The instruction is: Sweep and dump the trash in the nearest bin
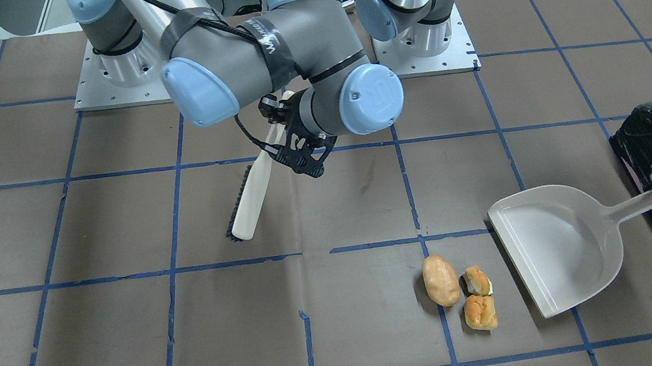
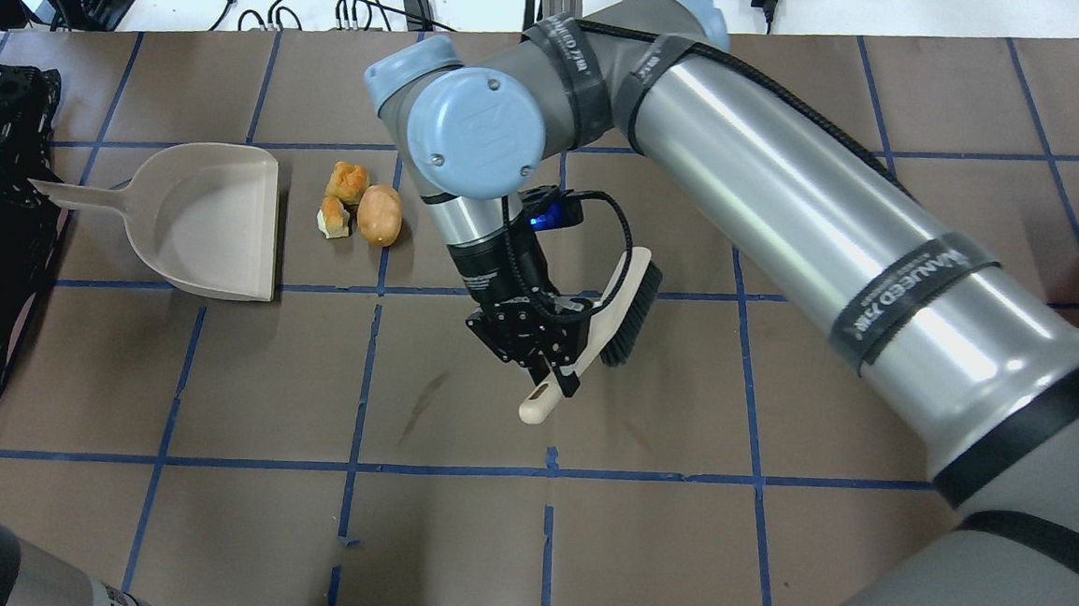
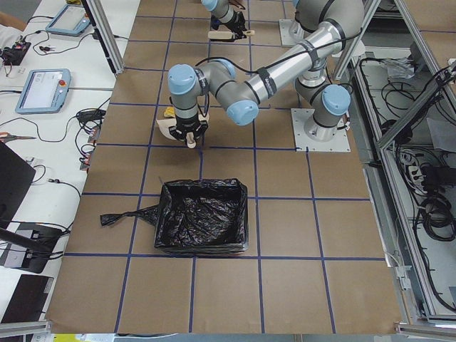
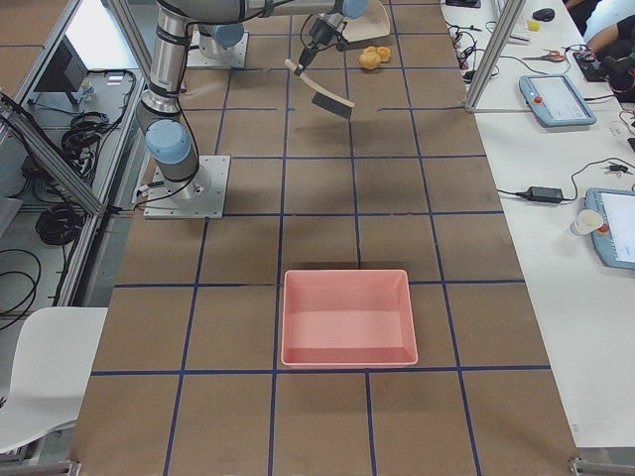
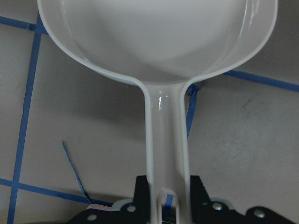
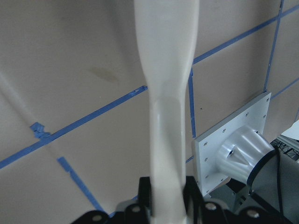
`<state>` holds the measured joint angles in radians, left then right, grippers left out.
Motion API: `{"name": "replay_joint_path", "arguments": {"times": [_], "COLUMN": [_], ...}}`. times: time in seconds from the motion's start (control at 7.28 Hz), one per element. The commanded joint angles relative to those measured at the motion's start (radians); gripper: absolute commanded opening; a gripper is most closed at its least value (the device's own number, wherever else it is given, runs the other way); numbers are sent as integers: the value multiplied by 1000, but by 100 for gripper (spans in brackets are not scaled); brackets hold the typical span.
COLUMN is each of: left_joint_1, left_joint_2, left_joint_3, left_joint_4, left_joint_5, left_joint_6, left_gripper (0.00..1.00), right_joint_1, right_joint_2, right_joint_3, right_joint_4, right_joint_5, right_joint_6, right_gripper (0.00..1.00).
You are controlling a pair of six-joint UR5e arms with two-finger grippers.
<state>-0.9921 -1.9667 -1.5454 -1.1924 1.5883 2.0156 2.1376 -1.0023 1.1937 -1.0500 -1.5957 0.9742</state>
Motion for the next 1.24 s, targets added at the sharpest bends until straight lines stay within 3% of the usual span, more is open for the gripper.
{"name": "replay_joint_path", "arguments": {"times": [0.0, 0.27, 0.55, 1.1], "left_joint_1": [-8, -52, -88, -89], "left_joint_2": [-70, -80, -83, -86], "left_joint_3": [33, 38, 38, 30], "left_joint_4": [46, 33, 42, 42], "left_joint_5": [4, -21, -22, -18], "left_joint_6": [11, -66, -87, -90], "left_gripper": [0, 0, 0, 0], "right_joint_1": [68, 117, 133, 142], "right_joint_2": [77, 202, 273, 319], "right_joint_3": [-125, -292, -389, -398], "right_joint_4": [1, 2, 1, -129], "right_joint_5": [58, 60, 62, 53], "right_joint_6": [86, 115, 116, 93], "right_gripper": [0, 0, 0, 0]}}
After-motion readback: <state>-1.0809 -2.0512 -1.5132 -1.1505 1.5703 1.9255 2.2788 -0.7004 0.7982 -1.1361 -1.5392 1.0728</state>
